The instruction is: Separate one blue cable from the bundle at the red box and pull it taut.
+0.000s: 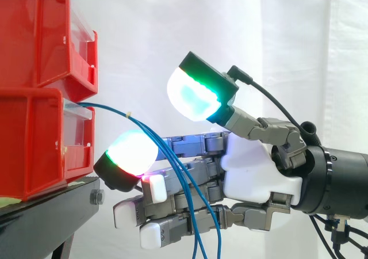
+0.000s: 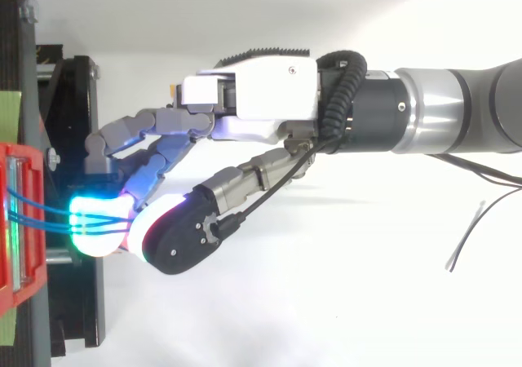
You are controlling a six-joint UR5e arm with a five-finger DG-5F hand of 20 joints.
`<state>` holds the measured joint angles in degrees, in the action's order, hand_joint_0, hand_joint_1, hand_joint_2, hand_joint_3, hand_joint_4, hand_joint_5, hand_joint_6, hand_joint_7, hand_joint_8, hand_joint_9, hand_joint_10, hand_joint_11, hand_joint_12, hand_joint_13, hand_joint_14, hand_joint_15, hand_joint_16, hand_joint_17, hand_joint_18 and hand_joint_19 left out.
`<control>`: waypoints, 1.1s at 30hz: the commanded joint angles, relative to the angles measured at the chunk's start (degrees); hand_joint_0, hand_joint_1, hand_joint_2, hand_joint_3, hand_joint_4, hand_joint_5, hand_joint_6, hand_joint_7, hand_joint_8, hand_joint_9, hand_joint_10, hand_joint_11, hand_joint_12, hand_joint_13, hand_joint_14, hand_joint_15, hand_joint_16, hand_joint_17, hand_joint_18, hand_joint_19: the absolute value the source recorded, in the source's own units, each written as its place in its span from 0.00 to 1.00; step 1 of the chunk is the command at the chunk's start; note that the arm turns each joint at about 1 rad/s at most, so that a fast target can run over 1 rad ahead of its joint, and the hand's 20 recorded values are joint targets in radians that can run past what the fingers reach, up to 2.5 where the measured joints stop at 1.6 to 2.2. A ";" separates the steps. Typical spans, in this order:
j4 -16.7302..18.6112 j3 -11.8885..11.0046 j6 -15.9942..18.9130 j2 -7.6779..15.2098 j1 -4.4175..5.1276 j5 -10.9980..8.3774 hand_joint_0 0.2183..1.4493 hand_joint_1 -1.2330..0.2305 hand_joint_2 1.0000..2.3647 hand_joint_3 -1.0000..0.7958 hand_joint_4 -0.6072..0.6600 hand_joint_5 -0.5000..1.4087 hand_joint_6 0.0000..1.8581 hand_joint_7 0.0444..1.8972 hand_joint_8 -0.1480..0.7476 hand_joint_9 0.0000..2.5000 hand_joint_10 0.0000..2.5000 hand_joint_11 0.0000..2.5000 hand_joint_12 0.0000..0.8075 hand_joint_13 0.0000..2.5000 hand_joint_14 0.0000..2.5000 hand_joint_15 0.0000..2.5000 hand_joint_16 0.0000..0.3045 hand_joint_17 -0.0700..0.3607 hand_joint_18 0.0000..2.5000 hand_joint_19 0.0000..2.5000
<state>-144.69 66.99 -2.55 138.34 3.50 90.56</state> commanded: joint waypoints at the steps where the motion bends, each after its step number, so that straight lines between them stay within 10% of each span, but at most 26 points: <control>1: 0.02 -0.02 0.00 0.00 -0.07 0.14 0.29 0.46 0.01 0.35 0.66 0.17 0.27 0.58 0.51 0.30 0.01 0.32 0.41 0.32 0.01 0.24 0.13 0.37 0.25 0.17; 33: -0.24 -0.55 0.17 0.00 0.02 0.14 0.30 0.45 0.01 0.36 0.65 0.18 0.27 0.64 0.52 0.32 0.01 0.32 0.41 0.34 0.01 0.25 0.13 0.37 0.26 0.17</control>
<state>-144.86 66.47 -2.37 138.34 3.49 90.70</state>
